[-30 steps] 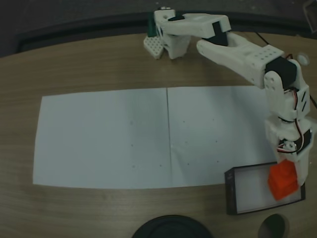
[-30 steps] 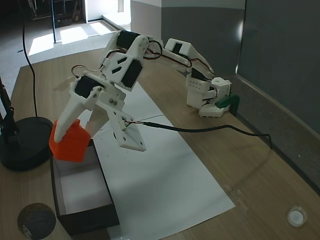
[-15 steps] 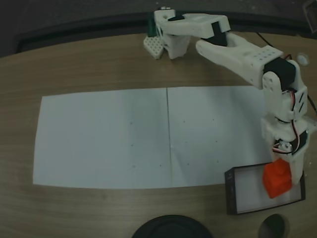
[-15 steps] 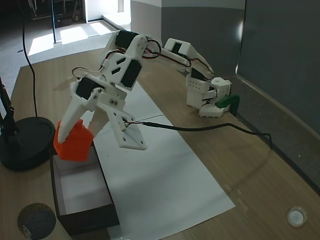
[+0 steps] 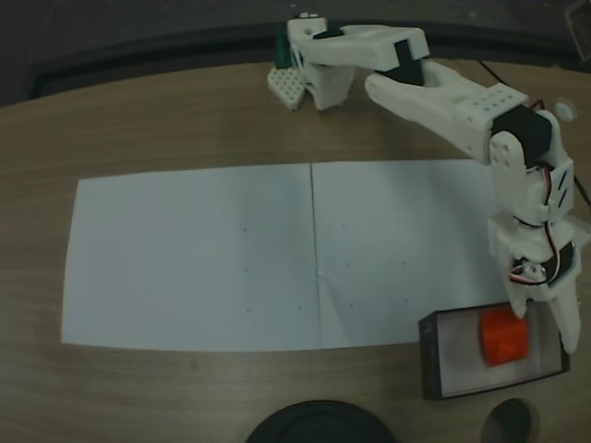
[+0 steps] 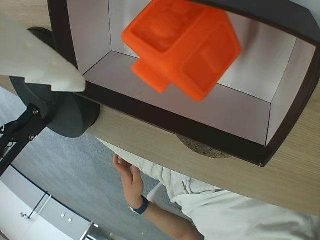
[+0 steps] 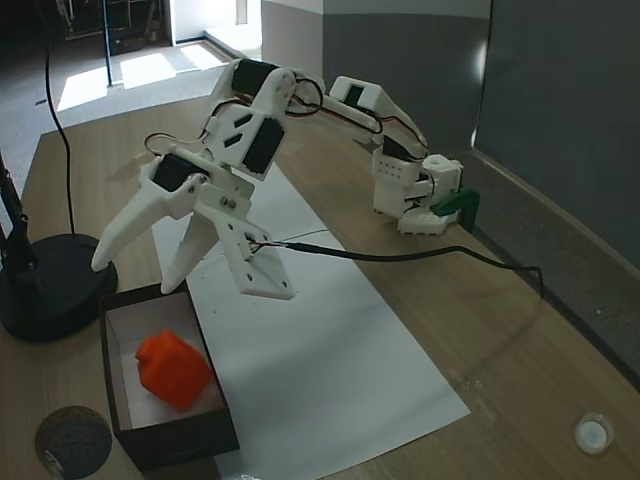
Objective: Grab a orange square and put it in the box.
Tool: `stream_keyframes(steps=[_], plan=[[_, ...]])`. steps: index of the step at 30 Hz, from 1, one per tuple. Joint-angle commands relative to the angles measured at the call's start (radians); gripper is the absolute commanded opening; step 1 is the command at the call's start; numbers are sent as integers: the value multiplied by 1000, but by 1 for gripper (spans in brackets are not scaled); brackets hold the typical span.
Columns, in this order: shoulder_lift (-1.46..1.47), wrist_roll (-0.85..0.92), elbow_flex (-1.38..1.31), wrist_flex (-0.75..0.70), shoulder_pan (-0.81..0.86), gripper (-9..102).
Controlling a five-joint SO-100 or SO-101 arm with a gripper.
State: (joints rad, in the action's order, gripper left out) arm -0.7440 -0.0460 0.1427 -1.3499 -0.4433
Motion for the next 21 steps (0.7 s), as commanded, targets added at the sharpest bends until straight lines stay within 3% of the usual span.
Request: stream_keyframes(steps=[1, 5, 12, 21], plan=[[-57, 3, -75, -29, 18, 29], [-106, 3, -132, -115, 77, 0], [-308, -5, -380, -388, 198, 0], [-896, -5, -267, -390, 399, 0]])
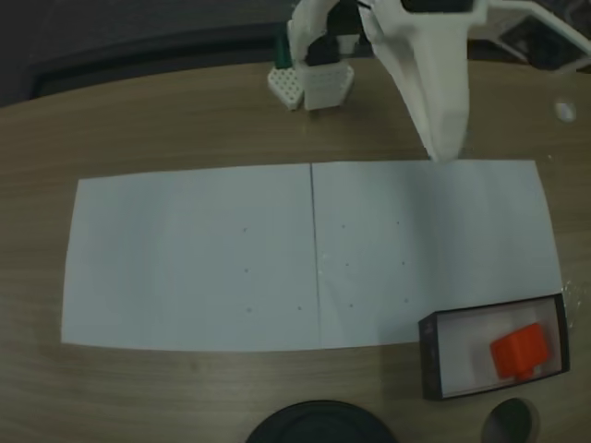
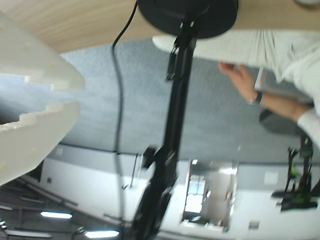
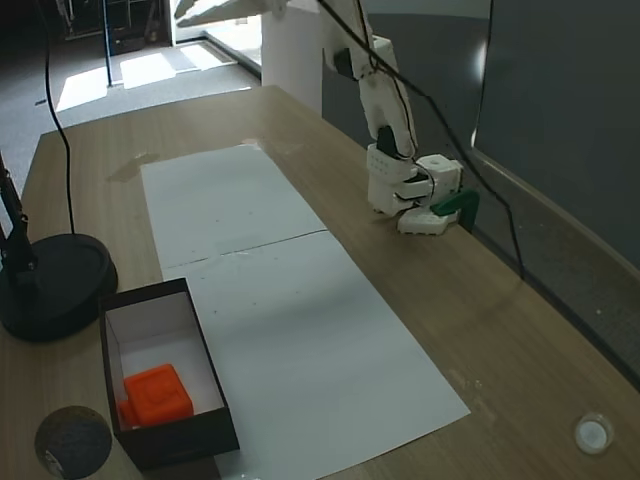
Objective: Grab a orange square and put it in the box.
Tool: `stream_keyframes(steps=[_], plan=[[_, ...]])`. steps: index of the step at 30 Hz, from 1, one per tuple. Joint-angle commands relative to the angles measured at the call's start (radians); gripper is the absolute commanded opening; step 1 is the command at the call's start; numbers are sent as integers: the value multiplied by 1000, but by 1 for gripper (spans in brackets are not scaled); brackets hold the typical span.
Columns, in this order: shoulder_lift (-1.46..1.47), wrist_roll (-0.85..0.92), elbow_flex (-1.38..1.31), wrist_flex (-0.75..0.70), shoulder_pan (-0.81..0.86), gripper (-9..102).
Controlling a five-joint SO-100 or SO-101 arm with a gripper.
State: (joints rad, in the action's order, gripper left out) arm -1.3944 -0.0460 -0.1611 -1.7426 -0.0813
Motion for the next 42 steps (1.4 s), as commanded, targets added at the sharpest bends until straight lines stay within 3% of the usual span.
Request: stream_keyframes(steps=[1, 7, 17, 28, 37, 42], plan=[[-319, -5, 77, 3, 66, 0], [-769, -2, 431, 6, 179, 0], [-1431, 2, 1269, 43, 179, 0], [-1933, 5, 1963, 379, 186, 0], [-2071, 5, 2499, 747, 186, 0], [-2080, 5, 2772, 864, 187, 0]])
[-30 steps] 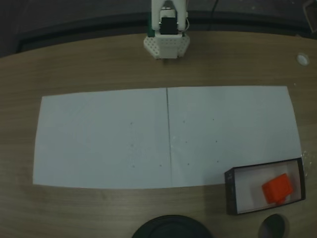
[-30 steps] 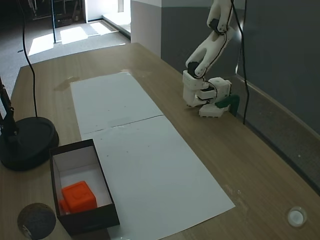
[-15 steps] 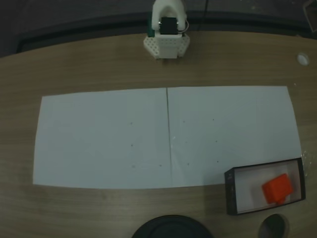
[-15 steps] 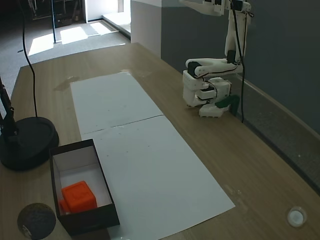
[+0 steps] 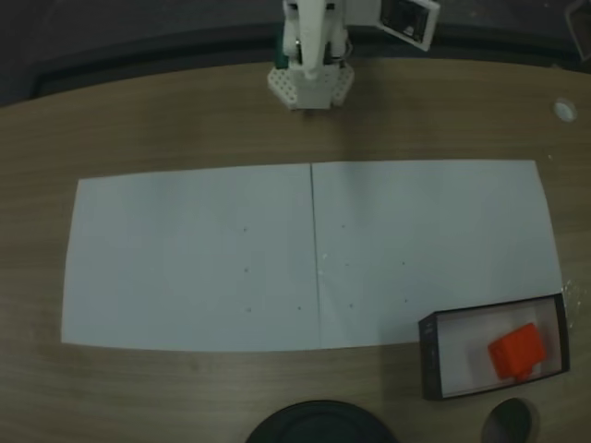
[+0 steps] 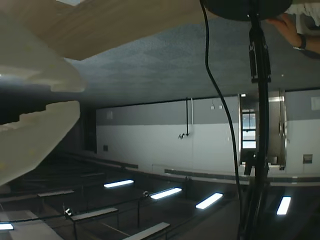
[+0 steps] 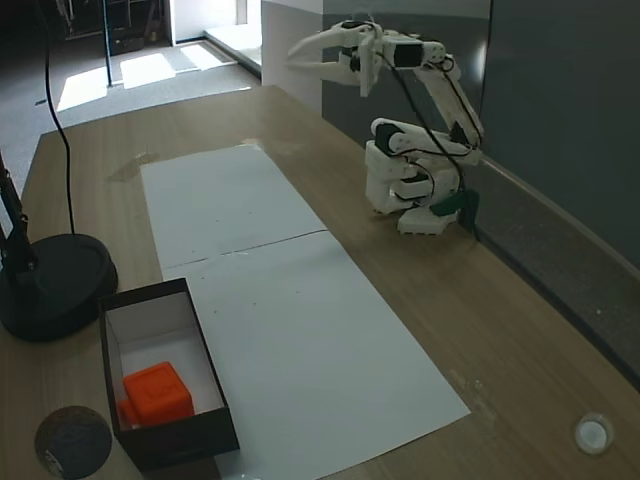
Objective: Grab a orange square and put it in the box.
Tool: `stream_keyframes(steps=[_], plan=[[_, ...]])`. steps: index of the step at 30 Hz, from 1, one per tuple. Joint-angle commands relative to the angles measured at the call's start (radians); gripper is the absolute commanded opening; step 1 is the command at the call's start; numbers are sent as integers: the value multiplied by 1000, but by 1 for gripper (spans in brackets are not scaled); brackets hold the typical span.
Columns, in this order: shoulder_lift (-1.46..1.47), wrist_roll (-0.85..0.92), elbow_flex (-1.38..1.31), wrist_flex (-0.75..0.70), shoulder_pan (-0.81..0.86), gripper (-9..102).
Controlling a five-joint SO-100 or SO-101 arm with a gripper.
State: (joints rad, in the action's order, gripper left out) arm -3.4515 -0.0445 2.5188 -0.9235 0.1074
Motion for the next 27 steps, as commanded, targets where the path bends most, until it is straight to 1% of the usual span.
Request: stream_keyframes(steps=[1, 6, 18, 23, 25, 27], plan=[[-23, 3, 144, 54, -2, 0], [-23, 3, 341, 95, -2, 0], [-23, 3, 595, 80, -11, 0], [-23, -6, 578, -29, -12, 0], [-23, -6, 557, -104, -12, 0], [-23, 0, 525, -209, -12, 0]])
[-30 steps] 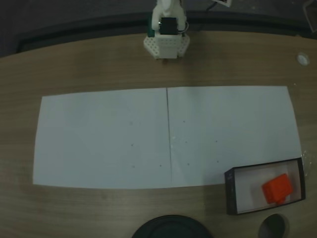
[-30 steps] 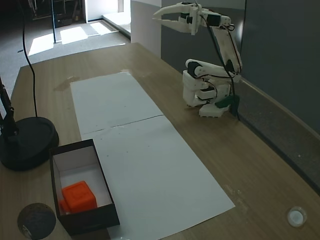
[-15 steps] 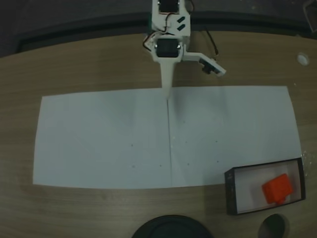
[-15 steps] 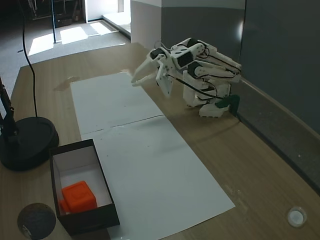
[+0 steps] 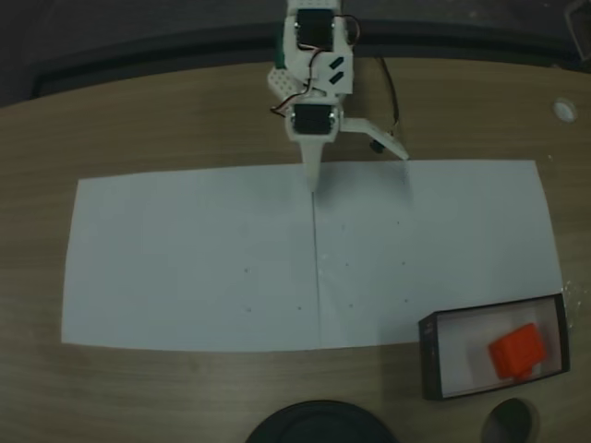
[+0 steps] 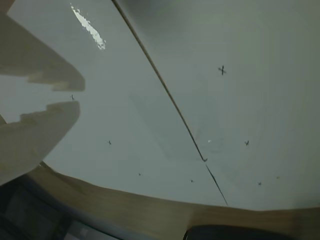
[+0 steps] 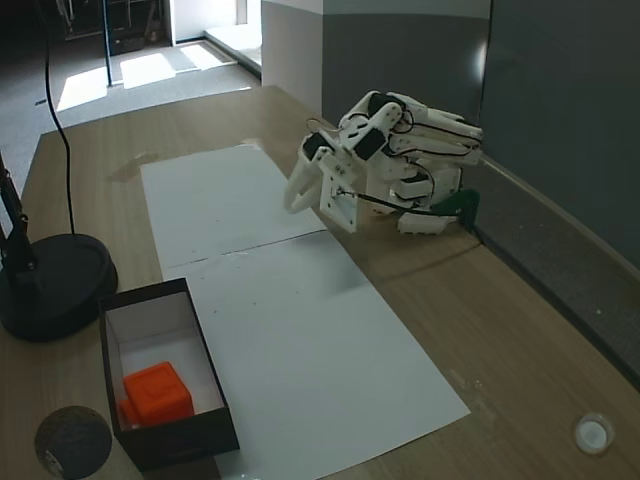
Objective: Grab a orange square and put it in the box.
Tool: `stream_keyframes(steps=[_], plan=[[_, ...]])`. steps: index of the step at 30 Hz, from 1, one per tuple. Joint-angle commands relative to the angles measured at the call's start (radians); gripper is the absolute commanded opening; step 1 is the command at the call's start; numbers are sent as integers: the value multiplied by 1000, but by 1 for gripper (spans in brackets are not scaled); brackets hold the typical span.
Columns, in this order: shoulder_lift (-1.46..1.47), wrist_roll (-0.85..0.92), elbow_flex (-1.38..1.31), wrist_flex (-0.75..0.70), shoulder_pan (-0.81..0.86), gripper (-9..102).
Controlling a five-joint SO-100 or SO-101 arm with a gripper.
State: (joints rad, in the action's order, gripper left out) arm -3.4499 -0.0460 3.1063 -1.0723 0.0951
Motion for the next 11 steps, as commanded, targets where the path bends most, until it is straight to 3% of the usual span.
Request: stream_keyframes(steps=[1, 4, 11], plan=[[-25, 2, -78, -112, 0, 0], [-25, -5, -101, -207, 3, 0], [-25, -5, -103, -210, 8, 0]])
